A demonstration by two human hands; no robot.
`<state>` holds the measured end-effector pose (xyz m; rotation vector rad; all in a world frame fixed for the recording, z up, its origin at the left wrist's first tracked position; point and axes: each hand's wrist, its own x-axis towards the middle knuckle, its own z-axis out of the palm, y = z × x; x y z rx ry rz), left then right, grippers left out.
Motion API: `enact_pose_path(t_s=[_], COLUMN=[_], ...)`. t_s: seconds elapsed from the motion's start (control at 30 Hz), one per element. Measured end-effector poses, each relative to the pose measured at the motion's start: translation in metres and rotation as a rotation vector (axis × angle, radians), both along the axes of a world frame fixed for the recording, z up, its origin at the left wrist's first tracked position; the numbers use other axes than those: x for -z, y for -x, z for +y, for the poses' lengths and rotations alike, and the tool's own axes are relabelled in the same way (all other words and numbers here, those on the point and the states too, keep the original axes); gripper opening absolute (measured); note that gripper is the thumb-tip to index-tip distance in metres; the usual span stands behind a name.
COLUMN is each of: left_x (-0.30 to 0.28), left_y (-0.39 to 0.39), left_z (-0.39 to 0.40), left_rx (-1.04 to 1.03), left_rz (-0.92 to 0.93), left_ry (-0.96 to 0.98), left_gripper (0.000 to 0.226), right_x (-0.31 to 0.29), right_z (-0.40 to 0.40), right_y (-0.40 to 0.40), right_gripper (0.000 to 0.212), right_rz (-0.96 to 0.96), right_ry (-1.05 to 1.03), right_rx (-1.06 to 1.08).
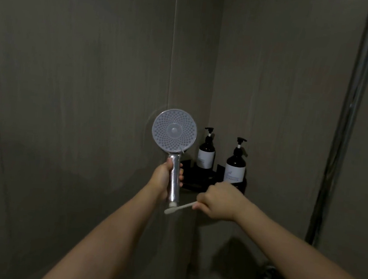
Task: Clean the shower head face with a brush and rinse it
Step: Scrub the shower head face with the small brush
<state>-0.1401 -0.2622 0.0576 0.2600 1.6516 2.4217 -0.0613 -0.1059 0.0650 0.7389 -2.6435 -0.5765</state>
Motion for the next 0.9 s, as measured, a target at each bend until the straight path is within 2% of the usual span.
enact_pose_path(t_s=[0.13, 0.3, 0.47, 0.6, 0.73, 0.9], left_x=[0.0, 0.0, -0.003, 0.004, 0.009, 0.009], left_y=[0.005, 0.002, 0.008, 0.005, 0.002, -0.004], left_z=[-0.005, 0.002, -0.004, 0.0, 0.002, 0.006], left_rx=[-0.023, -0.016, -0.036, -0.031, -0.023, 0.011], left_rz=[0.005, -0.032, 0.002, -0.021, -0.017, -0.048], left_ry=[0.022, -0.032, 0.014, 0.026, 0.045, 0.004], left_gripper=[0.039, 0.04, 0.038, 0.04, 0.039, 0.047], right_x=[-0.013, -0.002, -0.01, 0.001, -0.008, -0.005], right_z=[0.026, -0.005, 0.026, 0.004, 0.019, 0.005], right_y=[-0.002, -0.001, -0.003, -0.006, -0.003, -0.007], right_gripper=[0.048, 0.049, 0.048, 0.049, 0.046, 0.044], right_rz=[-0.014, 0.021, 0.001, -0.002, -0.001, -0.081], right_ry=[0.005, -0.058, 0.033, -0.019, 0.118, 0.145], right_rx=[0.158, -0.012, 0.235, 0.018, 0.245, 0.133])
